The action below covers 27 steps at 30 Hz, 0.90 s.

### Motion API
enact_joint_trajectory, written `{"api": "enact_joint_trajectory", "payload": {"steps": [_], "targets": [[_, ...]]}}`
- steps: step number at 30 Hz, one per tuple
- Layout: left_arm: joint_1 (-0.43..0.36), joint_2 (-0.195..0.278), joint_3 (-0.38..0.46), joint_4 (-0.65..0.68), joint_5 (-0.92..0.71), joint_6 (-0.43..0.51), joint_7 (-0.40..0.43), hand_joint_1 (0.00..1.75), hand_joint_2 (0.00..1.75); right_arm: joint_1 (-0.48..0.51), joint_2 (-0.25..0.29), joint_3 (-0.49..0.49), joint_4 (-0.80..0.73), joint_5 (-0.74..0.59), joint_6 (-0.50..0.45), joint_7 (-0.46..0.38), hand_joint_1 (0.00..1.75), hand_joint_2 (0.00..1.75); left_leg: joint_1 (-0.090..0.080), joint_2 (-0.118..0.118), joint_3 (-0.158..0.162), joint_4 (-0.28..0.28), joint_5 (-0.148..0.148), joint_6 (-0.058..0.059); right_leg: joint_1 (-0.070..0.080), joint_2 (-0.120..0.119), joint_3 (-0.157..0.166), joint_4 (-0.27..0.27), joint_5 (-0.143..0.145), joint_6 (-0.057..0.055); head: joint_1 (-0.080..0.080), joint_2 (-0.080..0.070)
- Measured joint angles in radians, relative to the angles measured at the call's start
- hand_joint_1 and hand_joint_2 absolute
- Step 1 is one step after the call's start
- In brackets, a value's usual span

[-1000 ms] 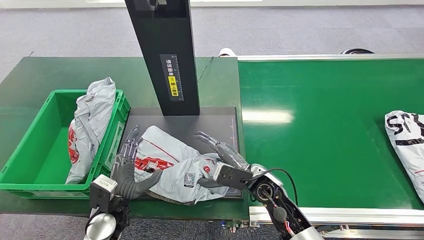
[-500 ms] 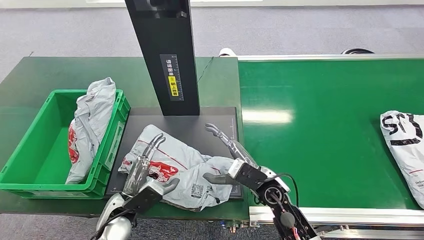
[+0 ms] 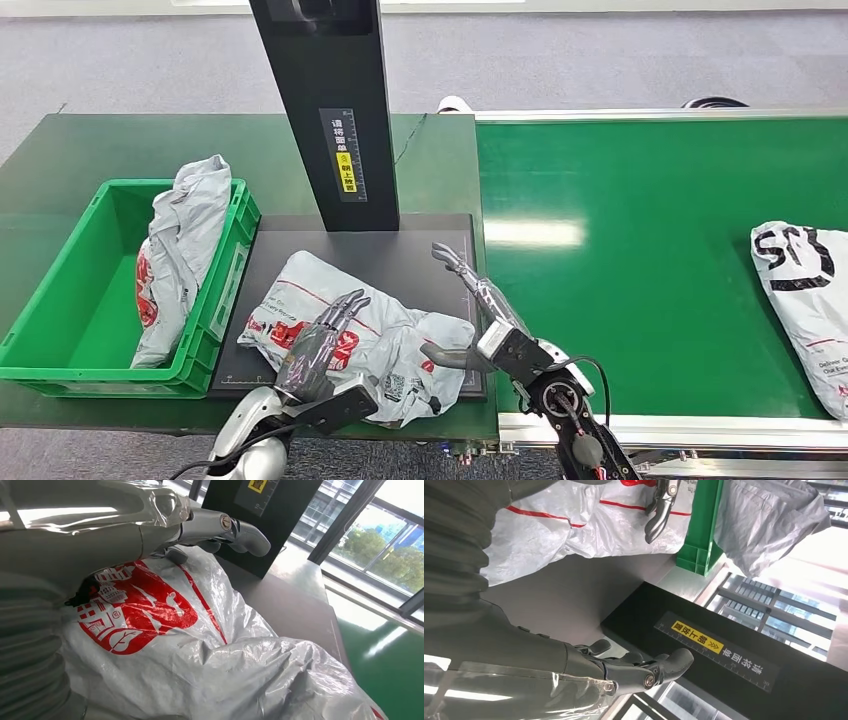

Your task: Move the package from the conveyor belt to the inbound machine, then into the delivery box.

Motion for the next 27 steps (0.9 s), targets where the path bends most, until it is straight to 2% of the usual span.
{"api": "enact_joint_trajectory", "payload": {"steps": [4, 9, 13, 17, 22, 27], "targets": [[-0.001, 0.0, -0.001, 0.008, -0.001, -0.001, 0.0, 0.0, 1.75, 0.003, 0.0, -0.001, -0.002, 0.0, 0.0, 0.0, 0.0, 1.75, 0.0, 0.0, 0.0, 0.0, 0.0, 0.0, 0.0, 0.0, 0.0, 0.0, 0.0, 0.0, 0.0, 0.0], [-0.022, 0.001, -0.014, 0.038, -0.032, -0.053, 0.021, 0.0, 1.75, 0.017, 0.0, -0.014, -0.015, -0.015, 0.0, -0.007, 0.0, 1.75, 0.0, 0.0, 0.0, 0.0, 0.0, 0.0, 0.0, 0.0, 0.0, 0.0, 0.0, 0.0, 0.0, 0.0], [-0.049, 0.001, -0.03, 0.079, -0.038, -0.08, -0.005, 0.0, 1.75, 0.03, 0.0, -0.026, -0.03, -0.023, 0.007, -0.014, 0.0, 1.75, 0.0, 0.0, 0.0, 0.0, 0.0, 0.0, 0.0, 0.0, 0.001, 0.0, 0.0, 0.0, 0.0, 0.0], [-0.085, 0.006, -0.057, 0.121, -0.062, -0.115, -0.009, 1.74, 1.75, 0.033, 0.005, -0.032, -0.035, -0.026, 0.008, -0.016, 0.0, 1.75, 0.0, -0.001, 0.001, 0.0, 0.0, 0.0, 0.0, -0.001, 0.002, 0.0, 0.0, 0.0, 0.0, 0.0], [-0.155, 0.011, -0.091, 0.199, -0.038, -0.249, 0.009, 1.75, 1.75, 0.034, 0.014, -0.04, -0.036, -0.027, 0.007, -0.008, 0.0, 1.75, 0.0, -0.006, 0.005, 0.0, 0.0, 0.0, 0.0, -0.006, 0.009, 0.0, -0.001, 0.0, 0.0, 0.0], [-0.2, 0.011, -0.11, 0.257, -0.024, -0.253, 0.003, 1.75, 1.75, 0.042, 0.019, -0.048, -0.046, -0.027, 0.005, 0.002, 0.0, 1.75, -0.001, -0.007, 0.011, 0.0, 0.0, 0.0, -0.001, -0.008, 0.016, 0.0, -0.002, 0.001, 0.0, 0.0]]}}
